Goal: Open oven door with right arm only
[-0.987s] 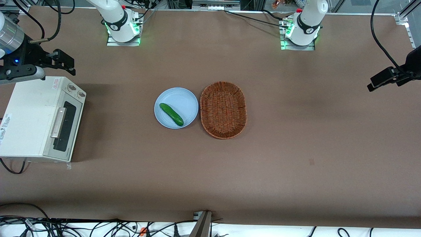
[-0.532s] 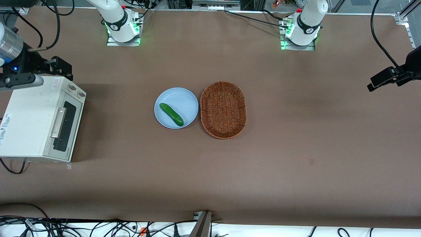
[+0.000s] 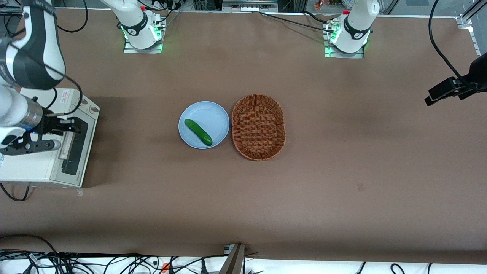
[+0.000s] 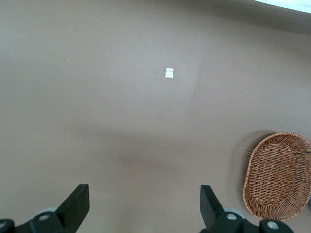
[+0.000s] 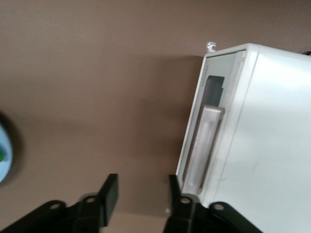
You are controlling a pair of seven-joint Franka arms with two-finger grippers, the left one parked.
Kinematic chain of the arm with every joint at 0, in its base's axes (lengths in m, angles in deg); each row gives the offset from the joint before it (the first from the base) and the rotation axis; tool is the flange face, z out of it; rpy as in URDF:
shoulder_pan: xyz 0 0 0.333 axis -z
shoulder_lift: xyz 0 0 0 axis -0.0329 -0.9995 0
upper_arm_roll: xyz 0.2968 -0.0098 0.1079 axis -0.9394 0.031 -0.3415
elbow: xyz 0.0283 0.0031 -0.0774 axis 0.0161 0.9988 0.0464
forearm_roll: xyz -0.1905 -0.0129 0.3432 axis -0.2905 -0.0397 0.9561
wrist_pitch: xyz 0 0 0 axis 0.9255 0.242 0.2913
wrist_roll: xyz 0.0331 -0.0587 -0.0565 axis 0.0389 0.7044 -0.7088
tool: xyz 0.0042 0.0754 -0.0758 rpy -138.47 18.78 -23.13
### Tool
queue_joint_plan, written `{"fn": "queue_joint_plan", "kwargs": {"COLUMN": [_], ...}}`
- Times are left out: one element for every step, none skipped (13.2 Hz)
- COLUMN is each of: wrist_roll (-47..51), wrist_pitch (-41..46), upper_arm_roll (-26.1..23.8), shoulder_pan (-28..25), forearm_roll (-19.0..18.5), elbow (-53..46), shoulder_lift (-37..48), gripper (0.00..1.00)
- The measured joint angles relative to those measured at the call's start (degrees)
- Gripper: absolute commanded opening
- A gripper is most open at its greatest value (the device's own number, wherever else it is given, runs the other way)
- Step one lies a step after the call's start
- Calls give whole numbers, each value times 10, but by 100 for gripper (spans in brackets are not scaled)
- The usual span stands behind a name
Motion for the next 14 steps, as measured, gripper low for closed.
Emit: {"fn": "queue_joint_plan", "kwargs": {"wrist_roll": [-7,-9,-9,-9,-9,-9,-9,-9,-10,-10,-10,-10,-10,-10], "wrist_pitch": [-12,-20,-25,-28,-31,-34,-37,-41,-45,-47,-48,-49,-50,-51], "upper_arm_roll": [2,3,3,3,3,4,4,4,4,4,4,4,4,4], "shoulder_pan": [8,14,19,23,28,33,38,44,50,53,56,58,59,60], "forearm_roll": [0,0,0,0,0,0,0,0,0,0,0,0,1,1], "elbow": [0,0,0,0,0,0,0,0,0,0,0,0,0,0], "shoulder_lift": [-13,-22,-29,-35,-41,-45,-51,-56,-62,-67,-72,-75,-78,-79], "gripper": [5,0,0,0,0,0,0,0,0,0,0,0,0,0]}}
